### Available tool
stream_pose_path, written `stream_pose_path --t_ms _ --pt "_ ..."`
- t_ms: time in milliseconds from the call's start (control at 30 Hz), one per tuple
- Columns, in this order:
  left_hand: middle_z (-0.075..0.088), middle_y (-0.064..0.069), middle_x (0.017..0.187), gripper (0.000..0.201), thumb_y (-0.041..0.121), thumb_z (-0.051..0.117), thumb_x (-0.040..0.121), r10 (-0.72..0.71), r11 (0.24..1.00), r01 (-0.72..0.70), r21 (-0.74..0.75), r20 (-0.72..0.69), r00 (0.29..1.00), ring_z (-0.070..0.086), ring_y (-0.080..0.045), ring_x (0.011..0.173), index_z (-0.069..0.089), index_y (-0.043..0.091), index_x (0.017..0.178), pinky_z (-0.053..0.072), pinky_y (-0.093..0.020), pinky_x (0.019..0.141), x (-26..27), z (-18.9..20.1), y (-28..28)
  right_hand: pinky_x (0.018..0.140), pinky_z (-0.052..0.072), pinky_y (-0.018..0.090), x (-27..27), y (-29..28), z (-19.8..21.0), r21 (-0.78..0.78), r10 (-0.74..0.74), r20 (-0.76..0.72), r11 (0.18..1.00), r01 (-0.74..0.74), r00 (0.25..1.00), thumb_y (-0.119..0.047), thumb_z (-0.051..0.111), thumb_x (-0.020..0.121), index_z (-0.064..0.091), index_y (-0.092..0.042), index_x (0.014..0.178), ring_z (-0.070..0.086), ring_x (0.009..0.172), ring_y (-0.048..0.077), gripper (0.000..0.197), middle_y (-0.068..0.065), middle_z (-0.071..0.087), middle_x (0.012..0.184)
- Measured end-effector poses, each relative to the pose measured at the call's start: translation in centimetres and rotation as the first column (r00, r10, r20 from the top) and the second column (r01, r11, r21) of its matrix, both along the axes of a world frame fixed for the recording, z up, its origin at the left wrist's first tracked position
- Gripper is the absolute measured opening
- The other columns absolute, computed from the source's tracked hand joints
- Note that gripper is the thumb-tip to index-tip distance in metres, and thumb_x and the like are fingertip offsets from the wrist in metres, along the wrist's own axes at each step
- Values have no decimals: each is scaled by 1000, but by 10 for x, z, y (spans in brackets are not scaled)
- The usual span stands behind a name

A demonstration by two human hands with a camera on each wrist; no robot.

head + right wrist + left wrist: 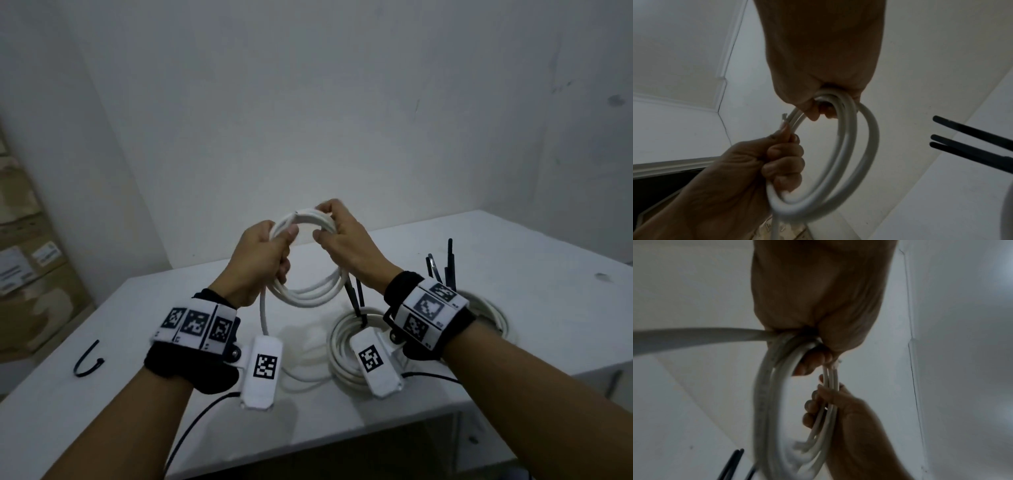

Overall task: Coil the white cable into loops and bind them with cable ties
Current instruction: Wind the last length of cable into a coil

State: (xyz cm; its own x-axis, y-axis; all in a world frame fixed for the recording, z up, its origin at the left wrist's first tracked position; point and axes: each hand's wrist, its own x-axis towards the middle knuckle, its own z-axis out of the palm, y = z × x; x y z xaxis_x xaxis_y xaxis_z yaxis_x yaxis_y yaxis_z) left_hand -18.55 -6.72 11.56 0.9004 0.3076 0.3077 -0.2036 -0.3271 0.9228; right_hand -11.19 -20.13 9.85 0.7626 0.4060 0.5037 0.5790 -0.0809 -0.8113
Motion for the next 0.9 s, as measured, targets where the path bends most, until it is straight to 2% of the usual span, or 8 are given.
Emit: stream_pose_path --t_ms 67,167,267,333,467,567,767,900 --pt "41 0 55 25 22 52 99 99 994 -94 -62 75 992 39 -10 37 42 13 78 39 -26 42 4 1 5 71 42 24 -3 -1 -4 -22 -171 121 984 174 978 -26 60 88 46 -23 114 51 83 14 30 1 51 99" --pt "39 6 45 28 23 50 100 201 968 -168 -185 175 964 36 -10 35 39 15 76 39 -24 40 7 5 17 63 39 32 -26 -3 -14 110 -363 162 931 349 918 -34 58 90 47 -22 85 51 67 17 17 -5 53 71" --pt "37 7 43 27 23 48 101 274 933 -204 -297 215 937 36 -10 34 38 14 77 39 -22 39 8 9 22 42 39 28 -60 1 -38 -118 -53 -169 993 33 984 -38 49 95 47 -16 71 49 40 14 33 -3 54 45" --pt "37 3 48 23 24 47 101 299 913 -212 -349 216 930 36 -9 34 42 13 82 40 -22 39 6 12 20 34 36 20 -80 9 -55 -208 134 -493 941 -266 860 -49 39 97 49 -9 91 55 38 16 42 4 64 59" --pt "35 4 48 23 26 47 101 281 897 -185 -402 193 940 33 -10 34 43 13 83 38 -21 40 -1 15 17 49 53 30 -77 38 -66 324 336 -767 938 -122 547 -35 36 102 45 -5 110 64 66 23 33 18 59 97" --pt "35 7 44 24 26 48 101 254 890 -170 -424 149 956 31 -10 34 44 13 81 36 -20 40 -7 12 18 61 52 38 -54 47 -49 641 538 -751 732 230 382 -9 30 102 48 3 96 61 75 31 22 22 58 93" --pt "32 6 44 30 28 50 100 183 891 -135 -433 72 980 28 -9 35 42 15 75 31 -19 37 -13 3 15 51 50 26 -40 36 -33 457 366 -756 889 37 542 -7 40 95 56 -9 81 51 56 19 22 8 53 63" --pt "33 7 44 29 29 51 100 195 903 -161 -398 46 980 28 -9 34 44 13 76 32 -20 37 -10 -3 12 52 35 27 -34 29 -31 501 472 -701 859 -101 534 -27 29 101 61 -5 109 37 50 18 40 6 41 60"
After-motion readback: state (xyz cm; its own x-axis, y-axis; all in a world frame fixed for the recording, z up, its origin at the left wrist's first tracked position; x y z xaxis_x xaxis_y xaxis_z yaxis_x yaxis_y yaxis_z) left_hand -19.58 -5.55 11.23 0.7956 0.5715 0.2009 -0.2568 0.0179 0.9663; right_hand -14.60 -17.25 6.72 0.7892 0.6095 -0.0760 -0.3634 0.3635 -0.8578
